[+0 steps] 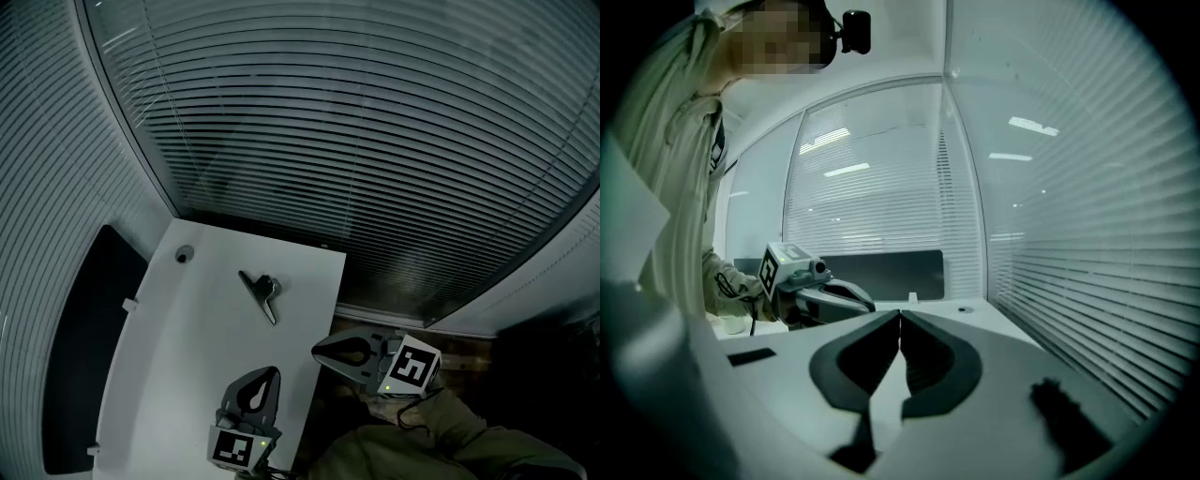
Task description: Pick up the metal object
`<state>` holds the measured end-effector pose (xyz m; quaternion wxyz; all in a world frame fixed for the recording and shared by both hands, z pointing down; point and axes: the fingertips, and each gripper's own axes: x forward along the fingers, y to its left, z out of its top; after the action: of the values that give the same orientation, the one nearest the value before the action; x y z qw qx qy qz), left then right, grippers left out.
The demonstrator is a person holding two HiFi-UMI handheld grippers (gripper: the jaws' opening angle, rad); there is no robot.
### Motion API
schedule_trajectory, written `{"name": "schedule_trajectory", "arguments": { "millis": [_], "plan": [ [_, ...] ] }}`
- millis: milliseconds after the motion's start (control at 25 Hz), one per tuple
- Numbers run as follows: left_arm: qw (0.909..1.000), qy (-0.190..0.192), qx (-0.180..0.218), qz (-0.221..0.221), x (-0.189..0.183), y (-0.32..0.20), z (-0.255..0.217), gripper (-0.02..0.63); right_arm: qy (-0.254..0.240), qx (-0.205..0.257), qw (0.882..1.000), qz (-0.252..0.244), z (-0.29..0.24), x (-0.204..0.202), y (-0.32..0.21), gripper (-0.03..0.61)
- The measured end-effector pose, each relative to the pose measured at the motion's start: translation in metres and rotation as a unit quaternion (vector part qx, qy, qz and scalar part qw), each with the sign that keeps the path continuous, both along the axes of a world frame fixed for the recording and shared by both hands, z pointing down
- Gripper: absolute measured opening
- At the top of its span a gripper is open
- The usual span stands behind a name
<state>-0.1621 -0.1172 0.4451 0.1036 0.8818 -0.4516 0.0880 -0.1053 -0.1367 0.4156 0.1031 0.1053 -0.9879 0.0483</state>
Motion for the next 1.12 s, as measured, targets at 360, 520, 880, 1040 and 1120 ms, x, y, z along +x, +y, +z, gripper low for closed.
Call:
{"name": "schedule_trajectory", "arguments": {
  "millis": [360,520,880,1040,1120],
  "plan": [
    [0.9993,-0.015,-0.027,-0.022,-0.017,-0.048,0.051,0.006,0.072,-0.061,0.995,-0.015,0.067,-0.028,-0.062,0.006],
    [0.9986,-0.016,-0.047,-0.017,-0.014,-0.072,0.068,0.006,0.117,-0.079,0.99,0.001,0.103,-0.041,-0.101,0.134],
    [0.9972,-0.004,-0.075,-0.001,-0.011,-0.085,0.093,0.006,0.2,-0.06,0.978,0.016,0.158,-0.079,-0.171,0.311],
    [0.9968,0.004,-0.08,-0.007,-0.018,-0.084,0.094,0.006,0.202,-0.115,0.971,0.056,0.172,-0.103,-0.185,0.318],
    [0.9969,0.005,-0.077,-0.01,-0.024,-0.084,0.098,0.006,0.224,-0.118,0.965,0.066,0.191,-0.111,-0.184,0.318]
  ]
}}
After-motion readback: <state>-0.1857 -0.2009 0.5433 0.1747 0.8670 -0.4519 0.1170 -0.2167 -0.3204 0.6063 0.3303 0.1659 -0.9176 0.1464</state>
